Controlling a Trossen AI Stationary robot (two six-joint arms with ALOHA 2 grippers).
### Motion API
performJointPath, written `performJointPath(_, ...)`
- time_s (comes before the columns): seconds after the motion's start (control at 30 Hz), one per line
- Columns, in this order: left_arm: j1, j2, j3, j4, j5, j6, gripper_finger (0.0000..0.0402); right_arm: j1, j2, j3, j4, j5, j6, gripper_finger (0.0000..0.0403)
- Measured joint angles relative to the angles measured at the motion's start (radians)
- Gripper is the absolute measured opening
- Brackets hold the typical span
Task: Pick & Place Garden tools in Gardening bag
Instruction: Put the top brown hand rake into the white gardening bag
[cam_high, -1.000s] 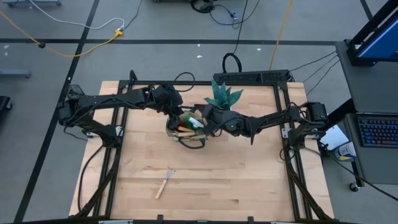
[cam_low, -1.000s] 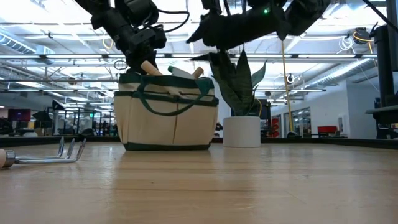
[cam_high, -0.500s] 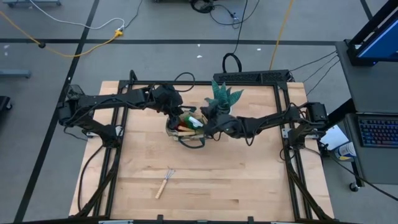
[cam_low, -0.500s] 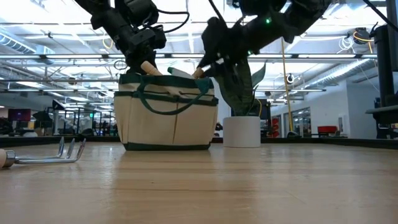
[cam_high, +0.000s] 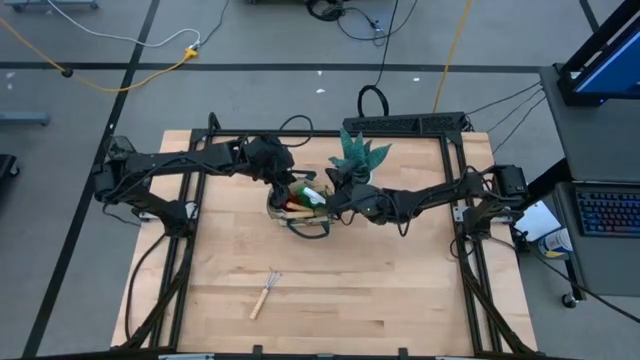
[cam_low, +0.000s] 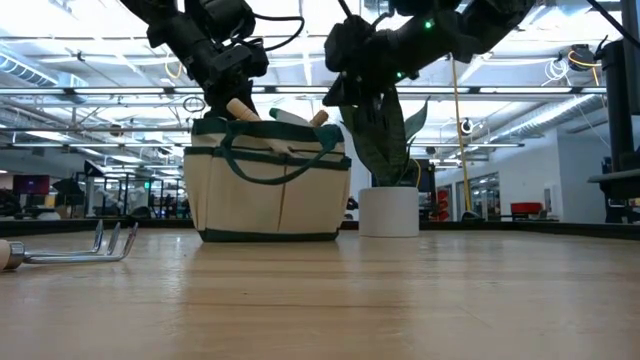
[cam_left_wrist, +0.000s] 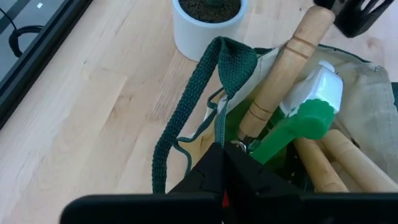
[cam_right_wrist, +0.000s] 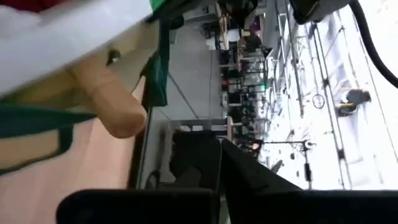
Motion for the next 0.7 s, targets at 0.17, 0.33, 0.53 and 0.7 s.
performJointPath(0.17, 0.000, 0.000, 0.000, 0.001, 0.000, 0.000, 0.0014, 0.024, -0.001, 0.000, -0.030, -0.081, 0.106, 0.0001)
performJointPath(0.33, 0.000, 0.000, 0.000, 0.002, 0.000, 0.000, 0.0005, 0.024, -0.001, 0.000, -0.078, -0.100, 0.231, 0.0001)
performJointPath(0.53, 0.000, 0.000, 0.000, 0.003, 0.000, 0.000, 0.0009, 0.024, -0.001, 0.000, -0.078, -0.105, 0.291, 0.0000)
performJointPath(0.7, 0.000, 0.000, 0.000, 0.003, -0.002, 0.000, 0.0010, 0.016, -0.001, 0.000, -0.092, -0.246, 0.396, 0.0000)
